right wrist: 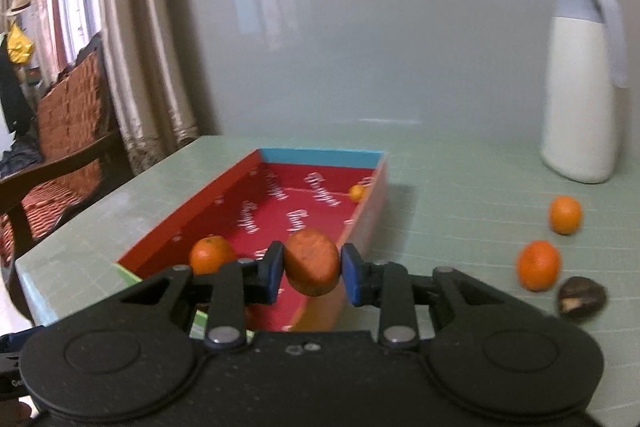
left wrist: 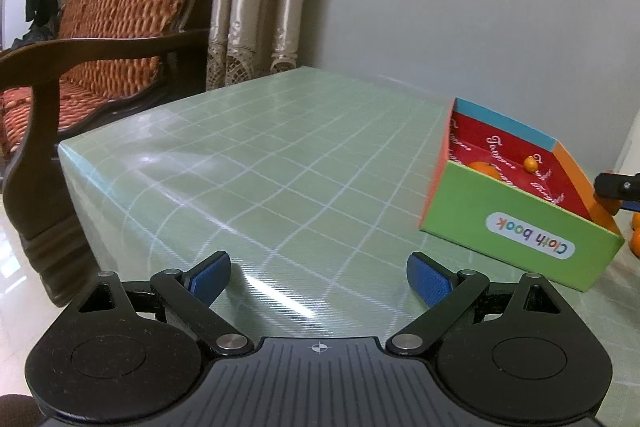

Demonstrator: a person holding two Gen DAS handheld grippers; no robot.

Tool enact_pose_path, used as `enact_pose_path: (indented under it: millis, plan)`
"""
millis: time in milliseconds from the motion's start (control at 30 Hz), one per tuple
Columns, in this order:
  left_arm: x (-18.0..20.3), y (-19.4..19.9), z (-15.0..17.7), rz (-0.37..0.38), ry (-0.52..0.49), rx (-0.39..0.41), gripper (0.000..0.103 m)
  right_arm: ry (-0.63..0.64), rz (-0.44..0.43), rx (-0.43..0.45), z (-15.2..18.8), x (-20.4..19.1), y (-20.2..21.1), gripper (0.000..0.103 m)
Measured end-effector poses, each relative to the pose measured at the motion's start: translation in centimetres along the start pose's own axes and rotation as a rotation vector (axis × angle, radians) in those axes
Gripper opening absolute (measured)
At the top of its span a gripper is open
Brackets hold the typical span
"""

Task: Organize fruits
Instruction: 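Carry the carrot slice in the right tool into the box and open, then withdraw the right tool and move the left tool toward the chestnut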

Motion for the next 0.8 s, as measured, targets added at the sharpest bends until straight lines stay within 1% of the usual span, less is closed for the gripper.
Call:
enact_pose_path:
  millis: [200,400,467,567,700,767,800]
  plan:
    - [-1.2,-0.4,0.0,-0.023,0.014,-0.007,0.094,0.022,-0.029,-0.029,0.0,-1.2,-1.6,0.030]
    - [-1.4,-0.5,0.1,-0.024,0.013,-0.010,0.094,0.047,-0.032,-0.081,1.4,-2.1,-2.5,0.031]
    - [-1.3,-0.5,0.2,-0.023,0.010,-0.008,0.094,0.047,-0.034,-0.078,1.5,-2.2,-2.5,0.034]
    - [-1.0,-0.4,0.2,-0.021,0.002,-0.005,0.094,0.041,-0.031,-0.071,1.4,-2.1,-2.2,0.036]
    - [-0.7,-0.3,0.2,-0.020,-0.002,-0.004,0.094,0.020,-0.042,-0.059,1.1,-1.9,-1.7,0.042]
    - [-0.5,-0.2,0.2,-0.014,-0.004,-0.004,0.094,0.023,-0.038,-0.038,0.8,-1.9,-1.2,0.049]
    - [-0.3,-0.1,0.2,-0.010,-0.005,-0.004,0.094,0.026,-0.040,-0.026,0.6,-1.9,-0.9,0.057]
Point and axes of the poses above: each gripper's, at about its wrist camera, not at the fingertips, and y roughly against the way its jaws point, x to its right, z to its underside, the point moved 9 cm from there along -y, roughly the way its jaws point, and after that the axes turned 13 degrees about -z, right-handed, at the moved point
